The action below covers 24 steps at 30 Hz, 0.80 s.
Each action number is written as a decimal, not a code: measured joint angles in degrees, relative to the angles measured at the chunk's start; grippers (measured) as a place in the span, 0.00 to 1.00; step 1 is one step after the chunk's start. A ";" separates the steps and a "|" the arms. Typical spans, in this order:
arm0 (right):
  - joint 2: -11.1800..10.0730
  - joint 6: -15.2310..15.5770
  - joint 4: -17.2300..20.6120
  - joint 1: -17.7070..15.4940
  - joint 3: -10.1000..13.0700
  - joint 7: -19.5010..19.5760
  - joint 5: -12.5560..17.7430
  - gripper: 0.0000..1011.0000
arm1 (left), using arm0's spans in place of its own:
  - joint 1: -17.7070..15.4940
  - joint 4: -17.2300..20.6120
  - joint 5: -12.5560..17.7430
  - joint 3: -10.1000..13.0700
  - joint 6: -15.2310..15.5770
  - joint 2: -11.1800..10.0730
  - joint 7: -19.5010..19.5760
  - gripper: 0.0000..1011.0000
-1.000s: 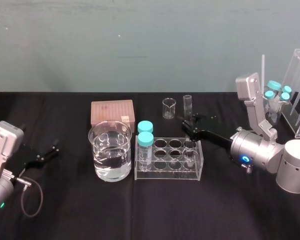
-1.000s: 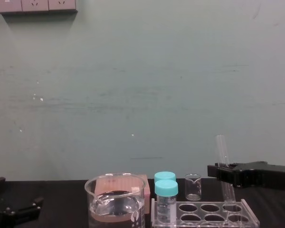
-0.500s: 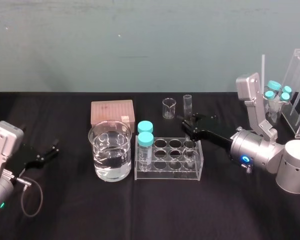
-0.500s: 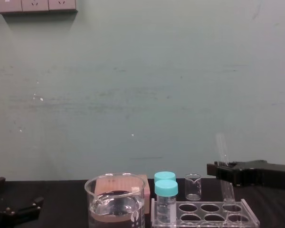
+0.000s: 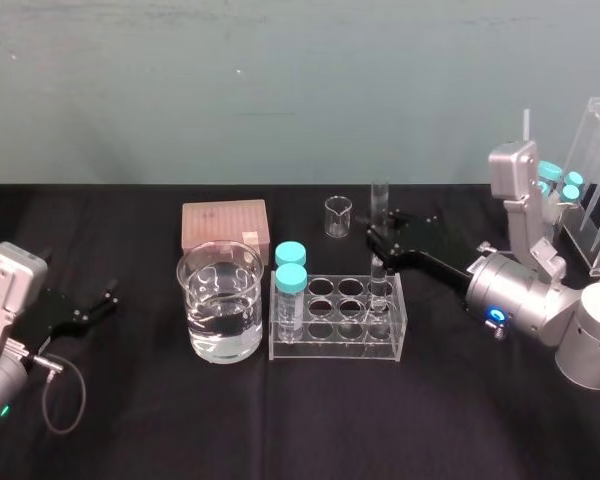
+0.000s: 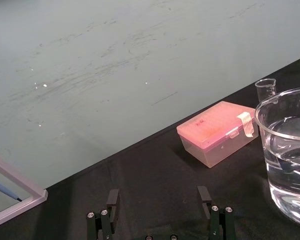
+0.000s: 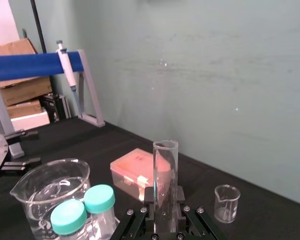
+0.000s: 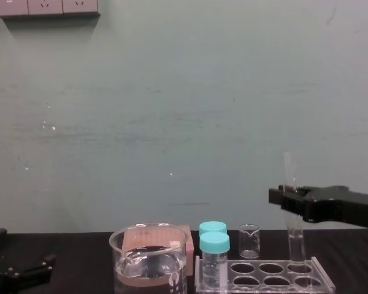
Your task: Hold the test tube with one hand and immerse one end into the beaker, then return it to the test tube rack.
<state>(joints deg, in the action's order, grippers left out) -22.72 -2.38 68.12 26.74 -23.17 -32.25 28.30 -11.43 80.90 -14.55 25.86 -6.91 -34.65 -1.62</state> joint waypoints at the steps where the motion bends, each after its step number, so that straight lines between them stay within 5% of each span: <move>1: -0.05 -0.18 0.21 -0.09 0.15 0.08 0.00 0.22 | 0.00 0.00 0.00 0.00 0.00 0.00 0.00 0.99; 24: -2.05 -3.60 10.45 -2.15 5.03 0.26 3.08 0.22 | 0.00 0.00 0.00 0.00 0.00 0.00 0.00 0.99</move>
<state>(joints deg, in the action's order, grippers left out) -24.77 -5.98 78.57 24.59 -18.14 -31.98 31.38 -11.43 80.90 -14.55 25.86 -6.90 -34.64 -1.62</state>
